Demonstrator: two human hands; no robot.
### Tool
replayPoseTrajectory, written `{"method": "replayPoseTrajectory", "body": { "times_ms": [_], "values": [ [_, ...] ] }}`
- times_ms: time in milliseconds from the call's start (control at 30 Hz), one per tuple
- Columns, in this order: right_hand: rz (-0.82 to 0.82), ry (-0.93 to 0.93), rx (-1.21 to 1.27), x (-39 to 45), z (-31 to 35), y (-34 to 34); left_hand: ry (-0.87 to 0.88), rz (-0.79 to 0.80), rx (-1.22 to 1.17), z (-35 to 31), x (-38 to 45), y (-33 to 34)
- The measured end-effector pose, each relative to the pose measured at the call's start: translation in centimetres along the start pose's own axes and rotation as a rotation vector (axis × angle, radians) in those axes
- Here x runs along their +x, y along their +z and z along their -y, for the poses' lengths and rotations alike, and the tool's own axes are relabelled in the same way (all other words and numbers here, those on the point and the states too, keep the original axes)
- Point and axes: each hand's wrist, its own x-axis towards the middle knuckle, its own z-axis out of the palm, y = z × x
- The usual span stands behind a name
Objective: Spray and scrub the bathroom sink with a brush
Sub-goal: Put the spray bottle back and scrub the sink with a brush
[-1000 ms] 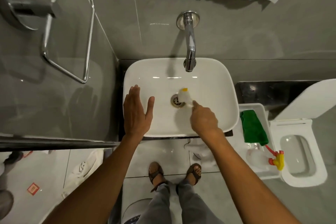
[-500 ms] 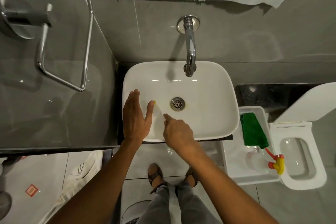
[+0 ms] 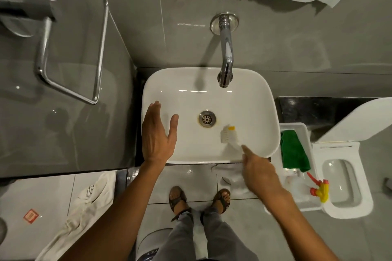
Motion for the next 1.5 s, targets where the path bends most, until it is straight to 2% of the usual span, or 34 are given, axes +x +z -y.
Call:
{"method": "replayPoseTrajectory", "body": {
  "times_ms": [167, 300, 400, 500, 600, 700, 833, 1000, 1100, 1200, 1367, 1500],
  "values": [
    [0.108, -0.199, 0.241, -0.4, 10.0, 1.3, 0.022, -0.013, -0.018, 0.0, 0.0, -0.1],
    [0.027, -0.201, 0.242, 4.4, 15.2, 0.1, 0.079, -0.080, -0.068, 0.2, 0.0, 0.0],
    [-0.065, -0.079, 0.250, 8.9, 13.6, -2.9, 0.065, -0.077, -0.088, 0.1, 0.0, 0.0],
    [-0.150, 0.038, 0.196, 10.3, 8.0, -4.2, 0.052, -0.055, -0.090, 0.1, 0.0, 0.0],
    [-0.184, 0.149, 0.102, 8.1, 1.0, -3.8, 0.043, -0.060, -0.102, 0.2, 0.0, -0.1],
    [-0.161, 0.151, -0.026, 3.6, -2.8, -2.6, 0.039, -0.060, -0.118, 0.1, -0.1, -0.1],
    [0.032, -0.026, -0.218, -2.4, -0.1, -0.3, 0.070, -0.090, -0.169, 0.3, -0.3, -0.2],
    [0.108, -0.193, -0.105, -2.1, 8.3, 0.8, 0.051, -0.150, -0.195, 0.4, -0.5, -0.3],
    [0.087, -0.210, 0.058, 0.8, 13.8, 0.9, 0.027, -0.160, -0.188, 0.3, -0.5, -0.2],
    [0.008, -0.177, 0.161, 5.0, 15.9, -0.9, 0.019, -0.172, -0.181, 0.4, -0.4, -0.1],
    [-0.125, 0.016, 0.282, 9.0, 10.0, -4.4, 0.015, -0.162, -0.183, 0.5, -0.4, -0.2],
    [-0.097, 0.161, 0.197, 7.3, 1.2, -5.0, 0.027, -0.140, -0.186, 0.5, -0.4, -0.2]
  ]
}}
